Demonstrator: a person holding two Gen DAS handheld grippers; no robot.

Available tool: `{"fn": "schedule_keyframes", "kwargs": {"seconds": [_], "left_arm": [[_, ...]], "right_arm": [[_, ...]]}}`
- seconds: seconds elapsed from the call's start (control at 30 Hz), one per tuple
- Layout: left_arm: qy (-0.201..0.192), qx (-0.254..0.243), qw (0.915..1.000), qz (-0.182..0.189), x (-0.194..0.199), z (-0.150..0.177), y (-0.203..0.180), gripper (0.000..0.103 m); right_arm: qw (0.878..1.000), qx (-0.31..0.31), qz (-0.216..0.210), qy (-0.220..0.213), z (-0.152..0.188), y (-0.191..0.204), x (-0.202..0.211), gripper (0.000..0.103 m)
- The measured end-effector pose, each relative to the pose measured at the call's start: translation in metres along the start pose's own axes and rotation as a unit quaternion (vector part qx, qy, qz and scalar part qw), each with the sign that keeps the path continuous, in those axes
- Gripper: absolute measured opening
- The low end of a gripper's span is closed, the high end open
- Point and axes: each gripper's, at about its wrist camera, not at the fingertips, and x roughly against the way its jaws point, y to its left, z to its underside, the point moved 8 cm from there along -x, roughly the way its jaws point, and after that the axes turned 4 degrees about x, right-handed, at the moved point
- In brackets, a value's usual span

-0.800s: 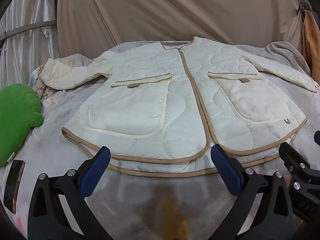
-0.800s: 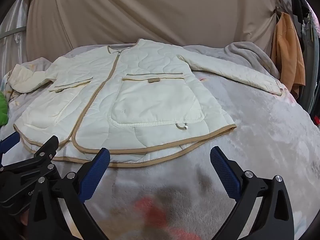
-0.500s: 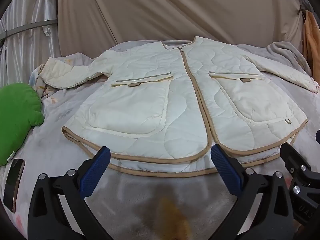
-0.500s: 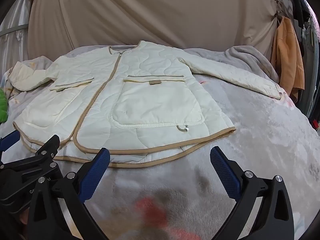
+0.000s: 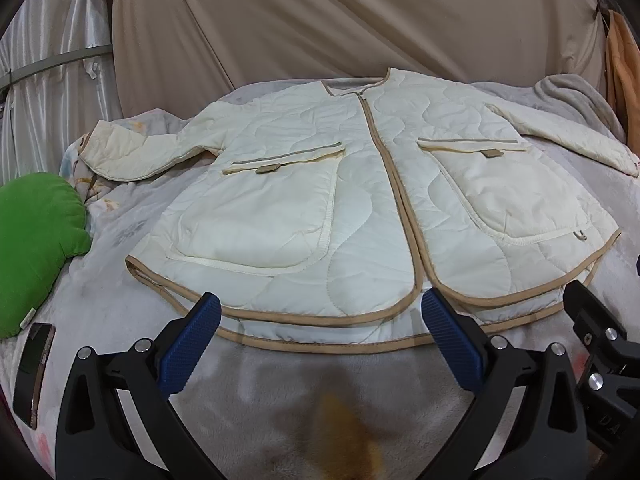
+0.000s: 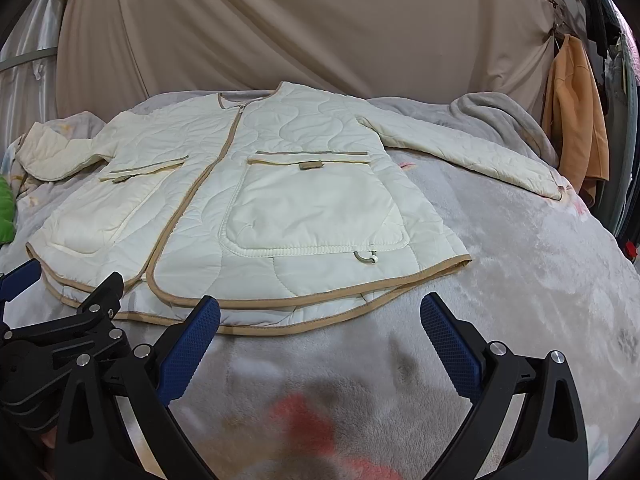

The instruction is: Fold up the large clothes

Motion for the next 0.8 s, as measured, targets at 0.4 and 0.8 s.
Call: {"fn": "schedule_keyframes", "kwargs": {"seconds": [0.4,0.8], "left_arm": [[0.002,-0.001,1.0,0.0,0.0001,0.0,-0.0006,0.098],[0.002,-0.001,1.0,0.0,-0.0003,-0.0004,-0.0009,0.098]], "right_arm": [[1.0,-0.001,0.0,-0.001,-0.0006,0.001,0.0024,0.098],[1.0,-0.002,0.0,-0.001,-0.0003,0.0009,0.0023,0.098]]}}
